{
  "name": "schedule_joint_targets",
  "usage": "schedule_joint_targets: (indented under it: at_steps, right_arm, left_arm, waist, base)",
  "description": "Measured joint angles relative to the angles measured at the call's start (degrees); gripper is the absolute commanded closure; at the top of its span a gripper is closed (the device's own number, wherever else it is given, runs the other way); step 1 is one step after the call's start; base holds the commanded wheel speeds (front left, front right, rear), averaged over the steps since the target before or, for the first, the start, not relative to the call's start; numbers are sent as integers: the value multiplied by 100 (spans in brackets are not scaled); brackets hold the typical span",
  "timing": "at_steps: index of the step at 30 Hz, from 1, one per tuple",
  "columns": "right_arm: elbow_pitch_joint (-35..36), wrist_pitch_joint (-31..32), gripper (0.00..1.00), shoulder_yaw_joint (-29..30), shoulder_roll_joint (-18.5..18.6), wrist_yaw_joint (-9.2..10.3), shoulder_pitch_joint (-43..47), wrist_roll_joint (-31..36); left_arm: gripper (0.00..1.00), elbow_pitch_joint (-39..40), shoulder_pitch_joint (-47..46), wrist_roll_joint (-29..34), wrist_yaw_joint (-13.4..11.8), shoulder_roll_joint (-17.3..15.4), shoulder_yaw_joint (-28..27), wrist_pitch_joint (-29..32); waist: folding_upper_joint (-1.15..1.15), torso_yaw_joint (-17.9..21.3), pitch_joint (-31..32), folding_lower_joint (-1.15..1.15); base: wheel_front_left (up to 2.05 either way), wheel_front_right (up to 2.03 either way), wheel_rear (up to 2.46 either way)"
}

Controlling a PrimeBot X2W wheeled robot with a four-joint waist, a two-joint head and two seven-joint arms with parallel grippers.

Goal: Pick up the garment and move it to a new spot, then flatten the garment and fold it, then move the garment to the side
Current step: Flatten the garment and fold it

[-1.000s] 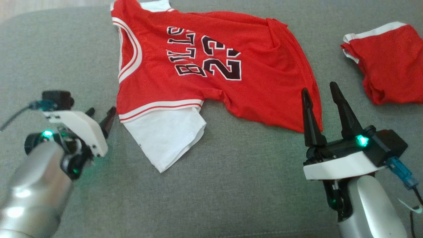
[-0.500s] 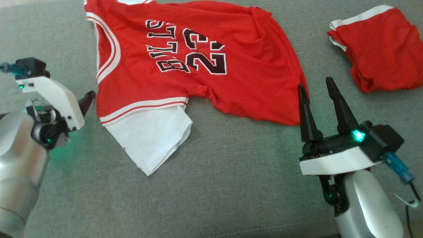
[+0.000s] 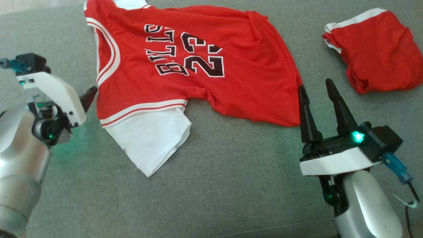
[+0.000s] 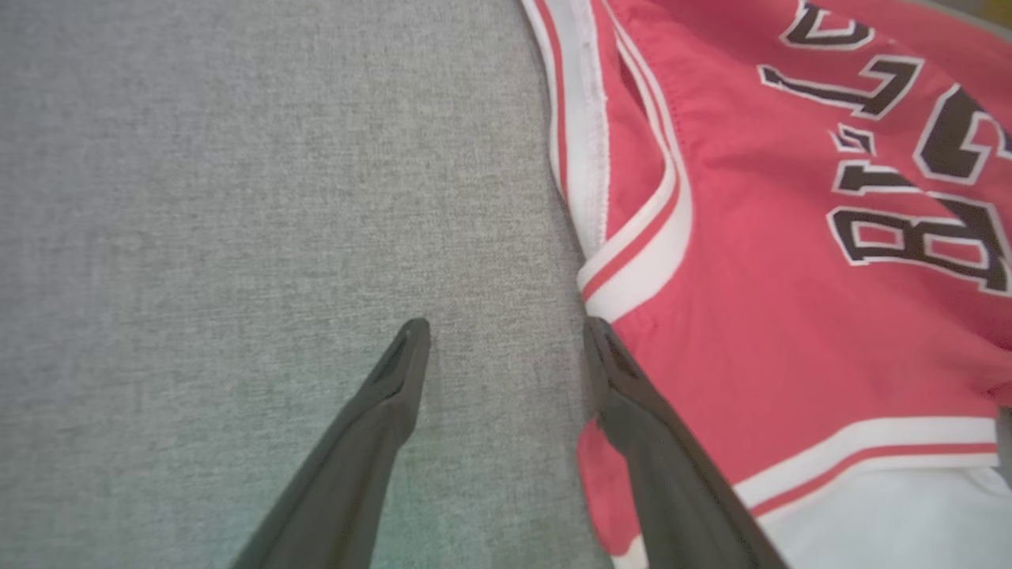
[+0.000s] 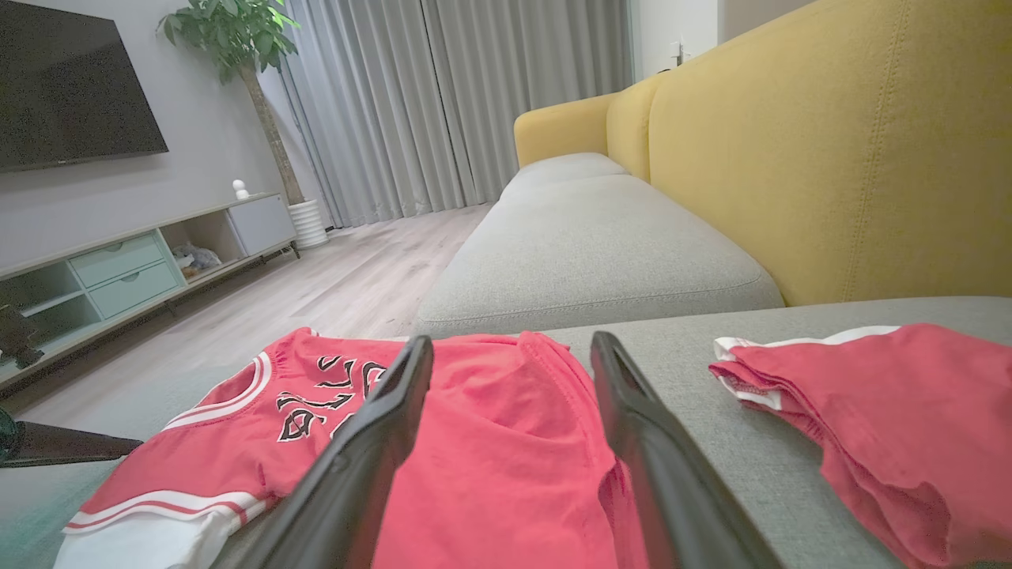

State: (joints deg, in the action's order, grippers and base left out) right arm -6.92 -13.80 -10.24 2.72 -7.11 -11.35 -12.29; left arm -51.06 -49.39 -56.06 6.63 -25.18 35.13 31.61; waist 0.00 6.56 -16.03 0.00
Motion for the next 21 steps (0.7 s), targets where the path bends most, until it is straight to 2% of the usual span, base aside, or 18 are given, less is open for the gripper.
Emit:
schedule_joint_targets:
  at_steps: [5, 12, 20, 21]
  right_arm:
    - [-11, -36, 0, 2, 0, 0, 2, 0]
    - [-35, -40, 0, -3, 0, 0, 4, 0]
    - [-35, -41, 0, -27, 0, 0, 1, -31]
    - [-35, -41, 0, -25, 0, 0, 1, -31]
  left_arm:
    - [0, 308, 26, -152, 46, 23, 25, 89]
    - [0, 820, 215, -252, 52, 12, 291, 510]
    - [0, 1005, 307, -252, 49, -182, 388, 625]
    - [71, 1012, 292, -252, 48, -202, 387, 648]
  waist:
    - [0, -58, 65, 0]
    - [0, -98, 68, 0]
    - [0, 40, -86, -1]
    - [0, 65, -107, -1]
  base:
    - [0, 0, 0]
    - [0, 0, 0]
    - [0, 0, 0]
    - [0, 0, 0]
